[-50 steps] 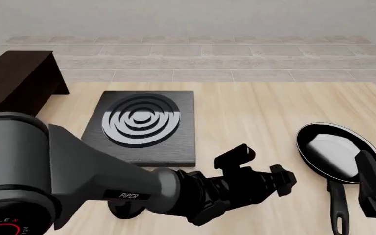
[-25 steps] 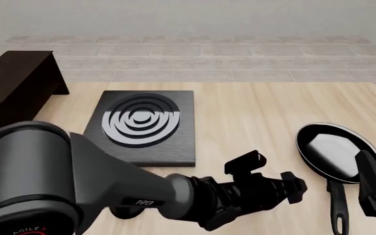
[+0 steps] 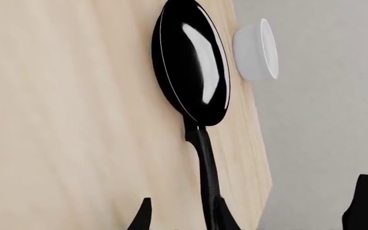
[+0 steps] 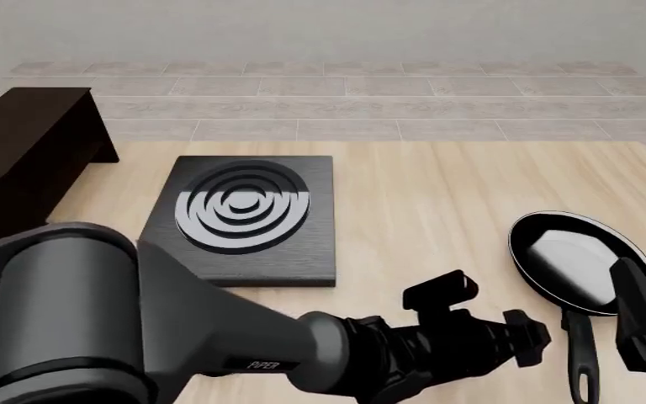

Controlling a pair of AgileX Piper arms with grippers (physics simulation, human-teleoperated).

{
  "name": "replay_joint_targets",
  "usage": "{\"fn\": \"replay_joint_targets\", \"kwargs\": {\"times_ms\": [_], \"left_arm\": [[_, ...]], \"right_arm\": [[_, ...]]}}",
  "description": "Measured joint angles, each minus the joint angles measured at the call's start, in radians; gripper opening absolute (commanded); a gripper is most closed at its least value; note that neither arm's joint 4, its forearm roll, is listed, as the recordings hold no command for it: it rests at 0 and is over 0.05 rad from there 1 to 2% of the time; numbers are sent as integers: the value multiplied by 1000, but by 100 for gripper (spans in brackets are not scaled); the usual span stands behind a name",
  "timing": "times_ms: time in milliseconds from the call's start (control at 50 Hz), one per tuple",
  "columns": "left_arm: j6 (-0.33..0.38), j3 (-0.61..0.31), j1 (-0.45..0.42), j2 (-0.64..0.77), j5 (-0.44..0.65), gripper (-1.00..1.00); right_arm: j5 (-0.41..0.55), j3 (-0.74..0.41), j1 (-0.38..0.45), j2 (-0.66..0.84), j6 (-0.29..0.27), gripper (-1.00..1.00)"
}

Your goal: Put the frying pan on top of the cabinet.

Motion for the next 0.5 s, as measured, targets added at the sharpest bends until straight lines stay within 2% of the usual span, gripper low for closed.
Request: {"fn": "replay_joint_targets", "kwargs": {"times_ms": [500], "left_arm": [[3,-36,-36,14,4,100]], "right_arm": [[-14,0,0,18,0,100]]}}
